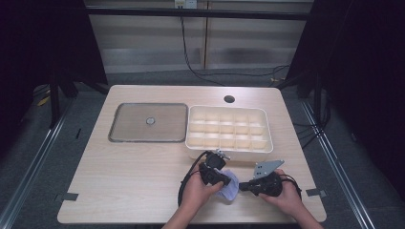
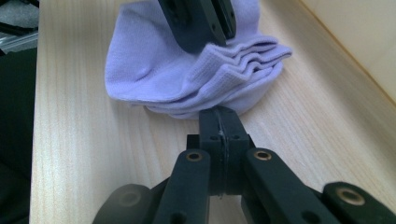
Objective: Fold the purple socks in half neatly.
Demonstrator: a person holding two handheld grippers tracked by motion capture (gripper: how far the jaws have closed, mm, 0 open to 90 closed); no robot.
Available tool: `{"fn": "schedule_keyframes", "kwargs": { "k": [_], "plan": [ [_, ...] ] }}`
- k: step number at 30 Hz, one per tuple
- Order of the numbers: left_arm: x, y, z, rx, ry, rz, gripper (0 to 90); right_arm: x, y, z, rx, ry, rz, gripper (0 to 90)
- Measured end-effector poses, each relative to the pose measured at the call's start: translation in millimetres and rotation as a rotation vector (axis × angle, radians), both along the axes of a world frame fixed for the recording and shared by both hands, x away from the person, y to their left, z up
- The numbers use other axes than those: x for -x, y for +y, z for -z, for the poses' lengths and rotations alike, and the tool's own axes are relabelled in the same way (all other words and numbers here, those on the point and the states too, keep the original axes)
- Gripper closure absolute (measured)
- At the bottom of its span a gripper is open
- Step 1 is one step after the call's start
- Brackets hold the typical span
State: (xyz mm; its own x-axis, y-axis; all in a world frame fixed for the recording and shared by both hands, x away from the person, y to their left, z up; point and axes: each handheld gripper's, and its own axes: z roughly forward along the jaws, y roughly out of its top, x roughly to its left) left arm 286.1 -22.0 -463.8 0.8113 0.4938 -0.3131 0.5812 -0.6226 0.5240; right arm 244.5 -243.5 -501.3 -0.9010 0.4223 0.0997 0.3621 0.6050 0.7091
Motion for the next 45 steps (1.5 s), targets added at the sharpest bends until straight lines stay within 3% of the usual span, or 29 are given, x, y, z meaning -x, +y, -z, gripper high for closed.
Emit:
{"fn": "schedule_keyframes", "kwargs": {
  "k": [9, 17, 24, 35, 40, 45],
  "plan": [
    [2.9, 15.7, -12.2, 0.003, -0.028, -0.020, 80.7, -0.2, 0.0, 0.0, -0.002, 0.000, 0.003, 90.0],
    [6.0, 10.8, 2.0, -0.035, -0.013, -0.007, 82.7, -0.3, 0.1, -0.1, -0.001, 0.002, 0.003, 90.0],
    [8.6, 4.1, 11.9, -0.062, -0.026, 0.013, 82.6, -0.3, 0.1, -0.1, -0.001, 0.001, 0.002, 90.0],
    [12.8, 11.2, -2.6, -0.052, -0.044, 0.027, 81.6, -0.2, 0.1, -0.1, -0.001, 0.002, 0.004, 90.0],
    [17.0, 10.9, 3.5, -0.087, -0.045, 0.037, 81.6, -0.1, 0.3, -0.3, 0.002, 0.001, 0.004, 89.9],
    [17.4, 8.7, 10.0, -0.081, -0.042, 0.030, 80.2, 0.1, 0.6, -0.5, 0.006, -0.008, 0.002, 90.0]
  ]
}}
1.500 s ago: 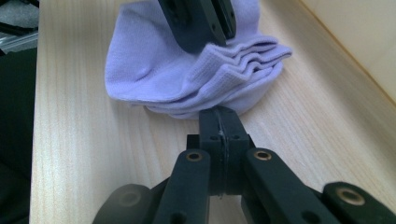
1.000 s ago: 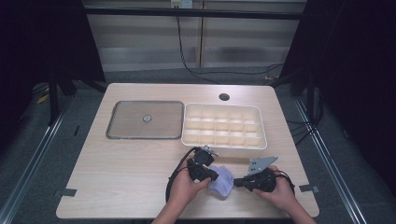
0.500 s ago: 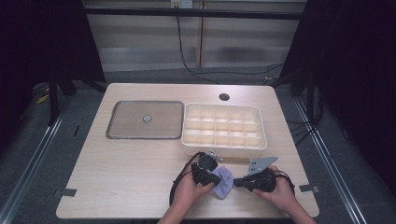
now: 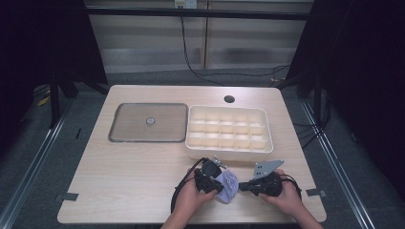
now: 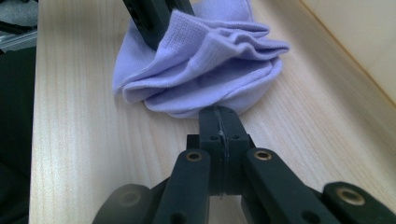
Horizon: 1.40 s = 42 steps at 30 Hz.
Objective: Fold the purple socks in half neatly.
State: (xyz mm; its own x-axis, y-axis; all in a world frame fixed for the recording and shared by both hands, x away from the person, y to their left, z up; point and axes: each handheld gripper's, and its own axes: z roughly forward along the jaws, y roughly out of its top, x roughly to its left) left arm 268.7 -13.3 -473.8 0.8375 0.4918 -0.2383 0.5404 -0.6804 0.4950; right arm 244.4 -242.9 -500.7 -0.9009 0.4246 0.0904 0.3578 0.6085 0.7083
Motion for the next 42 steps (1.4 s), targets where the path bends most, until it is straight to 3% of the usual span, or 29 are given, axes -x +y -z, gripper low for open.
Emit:
{"fn": "schedule_keyframes", "kwargs": {
  "k": [3, 9, 15, 18, 23, 26, 42],
  "plan": [
    [-0.7, 2.4, -5.1, 0.016, -0.003, -0.007, 77.8, -0.1, -0.6, 0.4, -0.005, 0.007, 0.000, 90.0],
    [-6.4, 19.6, -15.6, 0.034, -0.021, -0.086, 66.3, -0.1, -0.7, 0.4, -0.005, 0.008, 0.001, 89.9],
    [-8.7, 27.7, -15.7, 0.045, -0.001, -0.121, 59.6, 0.1, -0.9, 0.5, -0.007, 0.008, 0.002, 89.9],
    [-10.8, 29.1, -11.3, 0.043, 0.032, -0.153, 56.1, 0.3, -1.0, 0.4, -0.007, 0.010, 0.003, 89.9],
    [-10.8, 33.4, -5.2, 0.056, 0.074, -0.171, 54.8, 0.3, -1.8, 0.5, -0.008, 0.007, 0.001, 89.7],
    [-10.7, 34.5, -4.1, 0.087, 0.094, -0.176, 54.8, 0.2, -2.2, 0.6, -0.009, 0.011, 0.002, 89.7],
    [-10.1, 34.4, 1.5, 0.091, 0.128, -0.202, 57.3, 0.4, -1.7, 0.3, -0.003, 0.004, 0.001, 89.7]
  ]
}}
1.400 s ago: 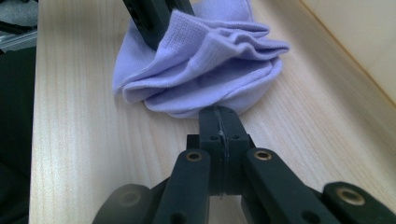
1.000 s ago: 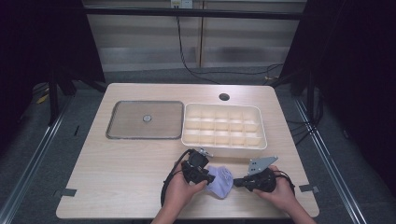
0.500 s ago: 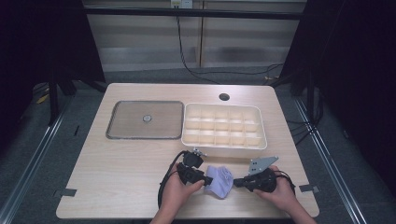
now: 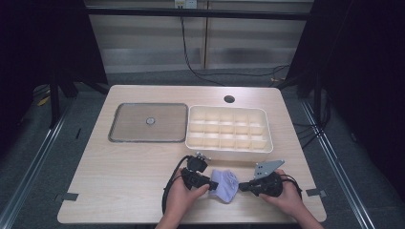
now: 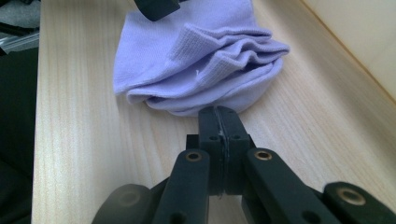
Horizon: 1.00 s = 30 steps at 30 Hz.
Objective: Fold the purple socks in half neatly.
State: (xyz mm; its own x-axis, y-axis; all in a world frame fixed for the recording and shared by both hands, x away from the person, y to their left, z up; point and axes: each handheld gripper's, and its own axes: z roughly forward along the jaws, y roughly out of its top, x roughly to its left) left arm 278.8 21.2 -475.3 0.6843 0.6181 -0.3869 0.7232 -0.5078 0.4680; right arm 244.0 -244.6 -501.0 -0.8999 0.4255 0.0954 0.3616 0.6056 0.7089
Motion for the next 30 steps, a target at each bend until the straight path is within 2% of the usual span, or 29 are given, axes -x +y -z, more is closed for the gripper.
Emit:
{"fn": "schedule_keyframes", "kwargs": {
  "k": [5, 17, 23, 30],
  "plan": [
    [2.2, -1.0, -0.5, 0.001, -0.004, -0.003, 56.9, 0.3, 0.2, -0.1, 0.001, 0.000, 0.000, 89.7],
    [3.7, -4.7, 6.3, -0.001, 0.026, -0.006, 55.2, 0.0, 0.0, 0.0, 0.000, 0.000, -0.001, 89.7],
    [2.8, -5.1, 6.9, 0.009, 0.048, -0.007, 58.9, -0.1, -0.1, 0.2, -0.004, 0.005, -0.001, 89.7],
    [4.3, -3.9, 8.3, 0.058, 0.074, -0.031, 60.2, 0.0, -0.2, 0.3, -0.005, 0.006, -0.001, 89.7]
  ]
}}
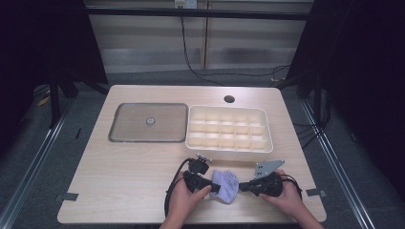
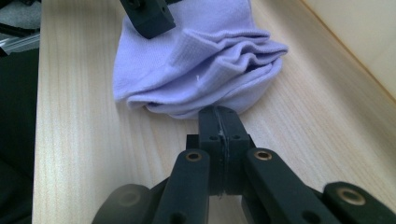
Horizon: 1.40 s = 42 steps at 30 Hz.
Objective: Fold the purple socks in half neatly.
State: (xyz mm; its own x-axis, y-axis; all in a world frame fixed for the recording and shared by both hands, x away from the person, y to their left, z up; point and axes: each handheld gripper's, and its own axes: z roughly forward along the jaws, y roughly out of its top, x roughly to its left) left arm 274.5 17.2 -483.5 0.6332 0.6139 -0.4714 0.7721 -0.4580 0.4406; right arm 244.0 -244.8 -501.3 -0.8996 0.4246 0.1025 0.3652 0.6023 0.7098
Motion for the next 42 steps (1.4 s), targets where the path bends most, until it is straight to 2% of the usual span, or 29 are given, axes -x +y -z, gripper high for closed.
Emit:
{"fn": "schedule_keyframes", "kwargs": {
  "k": [3, 14, 19, 22, 34, 38, 40, 42],
  "plan": [
    [0.3, -0.3, 0.4, 0.016, 0.011, -0.008, 62.4, 0.1, 0.0, 0.0, 0.000, 0.000, 0.000, 89.7],
    [-2.0, -2.2, -0.7, 0.013, 0.017, -0.005, 71.9, -0.2, 0.0, 0.4, -0.006, 0.002, 0.003, 89.6],
    [-3.8, -1.8, -3.2, 0.009, 0.019, 0.015, 78.7, 0.0, 0.9, 0.3, -0.004, 0.002, 0.003, 89.6],
    [-3.9, -3.3, -5.5, 0.013, 0.025, 0.006, 81.8, 0.1, 0.8, 0.4, -0.006, 0.004, 0.005, 89.6],
    [-6.6, -6.4, -12.3, 0.014, 0.023, 0.024, 82.1, -0.8, 0.2, 1.1, -0.014, 0.007, 0.001, 89.6],
    [-7.6, -7.7, -13.8, -0.009, 0.009, 0.041, 82.0, -0.7, 0.7, 1.0, -0.011, 0.005, -0.002, 89.6],
    [-7.2, -9.1, -14.3, -0.003, 0.007, 0.029, 81.9, -0.7, 0.8, 1.0, -0.012, 0.005, 0.000, 89.6],
    [-7.9, -9.1, -15.8, -0.007, 0.003, 0.039, 81.5, -0.7, 1.1, 1.0, -0.011, 0.003, -0.001, 89.6]
  ]
}}
